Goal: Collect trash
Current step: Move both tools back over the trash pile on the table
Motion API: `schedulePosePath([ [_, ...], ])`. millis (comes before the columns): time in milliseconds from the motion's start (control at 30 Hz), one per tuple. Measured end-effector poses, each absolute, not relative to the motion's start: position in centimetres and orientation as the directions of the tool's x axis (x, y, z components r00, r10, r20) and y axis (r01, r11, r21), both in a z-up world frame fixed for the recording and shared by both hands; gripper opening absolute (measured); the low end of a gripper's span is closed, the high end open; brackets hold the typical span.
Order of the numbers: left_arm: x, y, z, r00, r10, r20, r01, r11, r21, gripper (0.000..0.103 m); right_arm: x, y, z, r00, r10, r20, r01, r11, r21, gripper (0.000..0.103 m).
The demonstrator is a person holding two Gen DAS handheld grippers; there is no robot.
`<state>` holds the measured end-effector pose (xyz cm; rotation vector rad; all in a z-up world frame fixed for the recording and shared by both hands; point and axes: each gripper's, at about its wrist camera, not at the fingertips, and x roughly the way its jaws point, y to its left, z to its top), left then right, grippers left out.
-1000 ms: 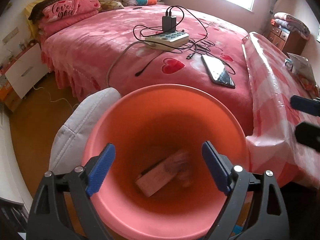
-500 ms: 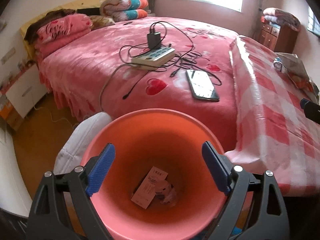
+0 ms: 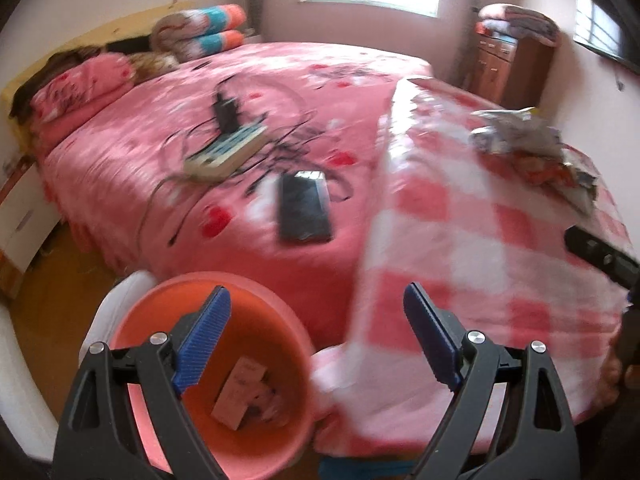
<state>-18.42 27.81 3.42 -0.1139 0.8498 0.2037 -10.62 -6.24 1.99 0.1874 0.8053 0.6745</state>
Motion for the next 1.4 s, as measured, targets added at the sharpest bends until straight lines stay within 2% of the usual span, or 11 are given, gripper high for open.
schedulePosePath([
  [300,-8.6,18.7,11.9,0.728,-0.021,-0.685,-0.030,0.998,-0.063,0.089,-7.9,-14.3,2.5,0.589,0.591,-0.552,-0.362,0.803,0.474,0.090],
  [500,1.2,12.1,15.0,0.718,-0.064,-0.693,0.038,0.998,-0.052,0.088,-6.1,-18.8,2.3,0.625,0.565,-0.539,-0.284,0.807,0.517,0.090],
  [533,3.6,10.7,15.0,0.701,-0.074,-0.709,0.055,0.997,-0.050,0.085,-5.9,-19.4,2.3,0.629,0.562,-0.537,-0.275,0.807,0.523,0.090],
  [733,14.7,6.1,12.5,0.584,-0.058,-0.809,0.011,0.998,-0.063,0.067,-5.1,-21.5,2.2,0.648,0.541,-0.536,-0.239,0.813,0.532,0.090],
  [867,20.0,4.3,9.6,0.492,-0.035,-0.870,-0.025,0.998,-0.055,0.062,-4.4,-23.0,1.8,0.648,0.540,-0.538,-0.209,0.804,0.556,0.090],
  [933,21.9,3.9,8.2,0.454,-0.018,-0.891,-0.047,0.998,-0.045,0.054,-4.1,-23.8,1.5,0.647,0.541,-0.538,-0.190,0.797,0.574,0.090],
  [1200,25.6,3.7,5.2,0.375,0.022,-0.927,-0.058,0.998,0.000,0.051,-3.7,-24.9,0.7,0.643,0.541,-0.542,-0.169,0.791,0.588,0.090],
  [1400,25.6,3.1,3.2,0.285,0.021,-0.958,-0.002,1.000,0.021,0.040,-3.3,-25.7,0.3,0.648,0.536,-0.542,-0.148,0.786,0.601,0.090],
])
